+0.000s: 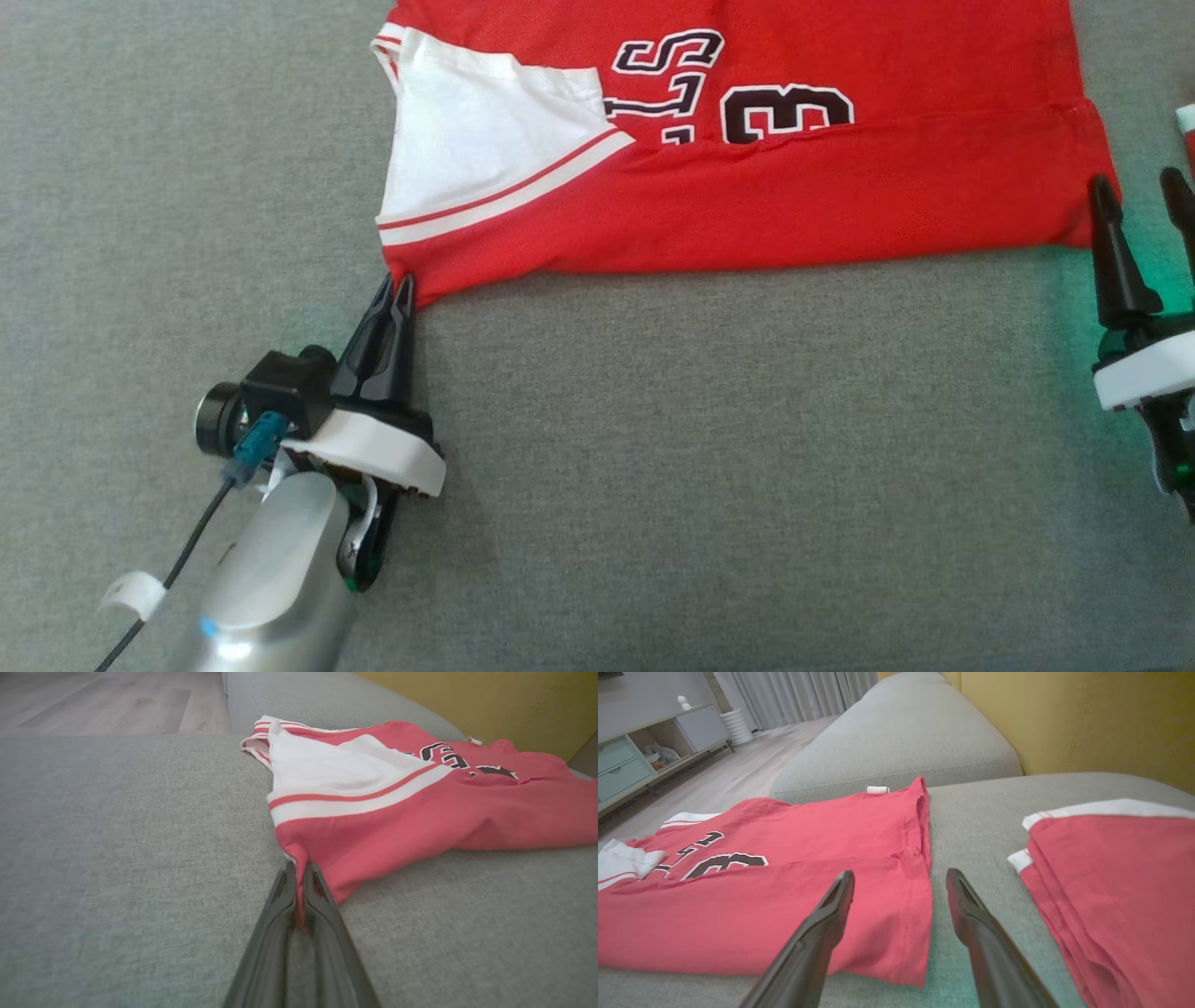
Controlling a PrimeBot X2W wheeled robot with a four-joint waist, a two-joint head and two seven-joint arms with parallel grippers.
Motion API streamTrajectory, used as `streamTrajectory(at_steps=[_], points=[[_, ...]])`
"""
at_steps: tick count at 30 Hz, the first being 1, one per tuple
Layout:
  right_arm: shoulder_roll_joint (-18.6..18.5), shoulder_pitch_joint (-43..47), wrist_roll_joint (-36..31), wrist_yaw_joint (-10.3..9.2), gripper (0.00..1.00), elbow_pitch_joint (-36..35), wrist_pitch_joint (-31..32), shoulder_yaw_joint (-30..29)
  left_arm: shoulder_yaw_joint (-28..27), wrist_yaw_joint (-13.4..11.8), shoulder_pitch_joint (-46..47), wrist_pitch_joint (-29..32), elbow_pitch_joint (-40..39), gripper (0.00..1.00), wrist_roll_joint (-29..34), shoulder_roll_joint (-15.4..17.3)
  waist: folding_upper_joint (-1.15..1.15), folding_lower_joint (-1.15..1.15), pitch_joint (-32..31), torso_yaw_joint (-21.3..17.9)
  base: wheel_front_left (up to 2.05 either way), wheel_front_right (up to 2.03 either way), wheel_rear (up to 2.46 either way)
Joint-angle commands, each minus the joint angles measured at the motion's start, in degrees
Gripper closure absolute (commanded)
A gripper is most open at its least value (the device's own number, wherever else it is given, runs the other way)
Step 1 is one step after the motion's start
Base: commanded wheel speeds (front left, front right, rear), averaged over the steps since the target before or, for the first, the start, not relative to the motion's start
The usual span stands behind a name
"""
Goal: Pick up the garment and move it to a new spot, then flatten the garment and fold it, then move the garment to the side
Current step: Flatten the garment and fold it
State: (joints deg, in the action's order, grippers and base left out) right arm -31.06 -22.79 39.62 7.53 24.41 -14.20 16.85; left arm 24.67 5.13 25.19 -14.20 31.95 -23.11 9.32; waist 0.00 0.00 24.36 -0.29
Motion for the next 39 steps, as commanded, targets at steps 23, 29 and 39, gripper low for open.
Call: streamTrajectory(at_steps=[23,29,39], points=[[-3.2,4.4,7.0,-0.04,1.00,7.9,6.2,2.8,-1.3,-1.5,-7.9,-0.8,-11.5,1.00,3.6,4.8,0.00,0.00,-5.8,4.7,0.00,0.00,0.00],[-6.9,13.2,6.8,-0.04,1.00,3.5,5.6,1.0,-0.2,-2.2,-15.2,0.7,-14.2,1.00,2.3,5.4,0.00,0.00,-8.5,5.2,0.00,0.00,0.00],[-6.3,26.5,3.2,-0.04,1.00,-2.8,7.0,-5.0,1.2,-4.3,-25.3,3.2,-19.5,1.00,0.4,5.6,0.00,0.00,-10.1,4.6,0.00,0.00,0.00]])
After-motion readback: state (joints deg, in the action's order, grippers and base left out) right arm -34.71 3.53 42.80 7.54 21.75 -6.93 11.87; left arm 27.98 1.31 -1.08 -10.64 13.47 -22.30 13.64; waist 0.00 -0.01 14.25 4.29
